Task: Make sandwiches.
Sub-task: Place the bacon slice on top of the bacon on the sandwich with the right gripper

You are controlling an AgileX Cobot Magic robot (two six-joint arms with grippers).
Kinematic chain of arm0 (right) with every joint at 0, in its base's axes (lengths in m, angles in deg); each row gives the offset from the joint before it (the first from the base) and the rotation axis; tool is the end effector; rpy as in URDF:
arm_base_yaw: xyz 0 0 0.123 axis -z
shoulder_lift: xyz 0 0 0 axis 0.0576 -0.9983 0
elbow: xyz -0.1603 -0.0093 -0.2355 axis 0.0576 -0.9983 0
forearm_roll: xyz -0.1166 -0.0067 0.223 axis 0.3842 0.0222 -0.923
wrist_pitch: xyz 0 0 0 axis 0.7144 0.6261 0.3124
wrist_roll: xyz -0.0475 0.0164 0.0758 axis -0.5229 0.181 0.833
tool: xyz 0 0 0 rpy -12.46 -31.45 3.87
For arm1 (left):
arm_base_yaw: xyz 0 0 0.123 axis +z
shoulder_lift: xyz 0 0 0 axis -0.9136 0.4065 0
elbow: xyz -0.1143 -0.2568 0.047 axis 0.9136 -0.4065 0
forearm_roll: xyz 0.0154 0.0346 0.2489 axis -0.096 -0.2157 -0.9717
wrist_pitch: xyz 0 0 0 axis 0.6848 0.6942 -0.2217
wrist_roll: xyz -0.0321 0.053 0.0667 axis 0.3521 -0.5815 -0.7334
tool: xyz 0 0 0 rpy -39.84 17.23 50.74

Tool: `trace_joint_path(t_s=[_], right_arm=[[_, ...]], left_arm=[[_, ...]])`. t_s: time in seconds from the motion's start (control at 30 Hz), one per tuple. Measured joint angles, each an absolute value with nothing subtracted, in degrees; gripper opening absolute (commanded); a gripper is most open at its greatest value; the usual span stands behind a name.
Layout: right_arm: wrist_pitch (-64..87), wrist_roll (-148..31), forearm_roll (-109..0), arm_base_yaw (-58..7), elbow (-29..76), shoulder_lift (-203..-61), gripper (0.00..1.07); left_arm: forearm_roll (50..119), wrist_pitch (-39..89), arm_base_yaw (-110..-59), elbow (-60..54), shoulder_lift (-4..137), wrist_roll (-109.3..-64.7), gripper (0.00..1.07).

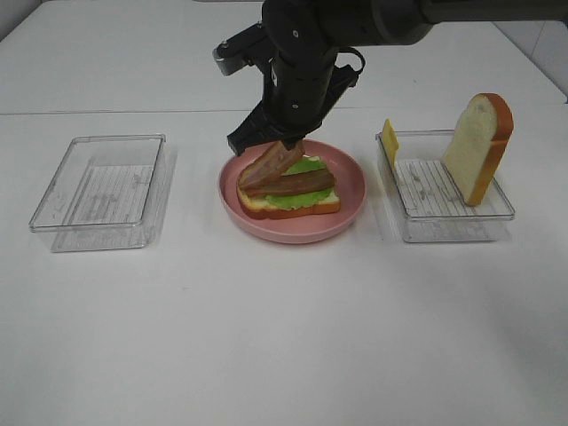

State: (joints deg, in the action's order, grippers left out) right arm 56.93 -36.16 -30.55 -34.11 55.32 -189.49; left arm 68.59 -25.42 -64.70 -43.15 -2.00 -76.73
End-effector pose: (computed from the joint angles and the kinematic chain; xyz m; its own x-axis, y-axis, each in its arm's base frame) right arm 0.3969 0.2728 0.1806 -0.6902 -0.5377 -0.4842 -0.4870 0.8401 -0.2387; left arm -0.0090 0.0017 0.2817 -0.4423 -0.1121 -0.8898 -0.0867 0.9929 -0.0819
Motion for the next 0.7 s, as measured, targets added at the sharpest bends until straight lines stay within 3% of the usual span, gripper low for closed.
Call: trace_joint_path(t_s=[0.57, 0.63, 0.67, 0.7], right_arm=[[56.0, -36.0, -26.0, -34.1, 55.3, -193.1, 0.02], [55.4, -36.0, -25.9, -34.1, 55.3, -193.1, 0.18], [55.4, -36.0, -25.9, -34.1, 55.3, -193.1, 0.18], [55.4, -35.9, -25.9, -34.1, 55.3, -193.1, 0.41]], left_arm=[[68.6, -25.4, -64.7, -43.1, -2.0, -76.7, 0.96], [68.6, -25.4, -64.7, -43.1, -2.0, -76.7, 0.96], [68.6, -25.4, -64.7, -43.1, -2.0, -76.7, 0.96], [68.6, -25.4, -64.7, -43.1, -2.0, -76.7, 0.96]])
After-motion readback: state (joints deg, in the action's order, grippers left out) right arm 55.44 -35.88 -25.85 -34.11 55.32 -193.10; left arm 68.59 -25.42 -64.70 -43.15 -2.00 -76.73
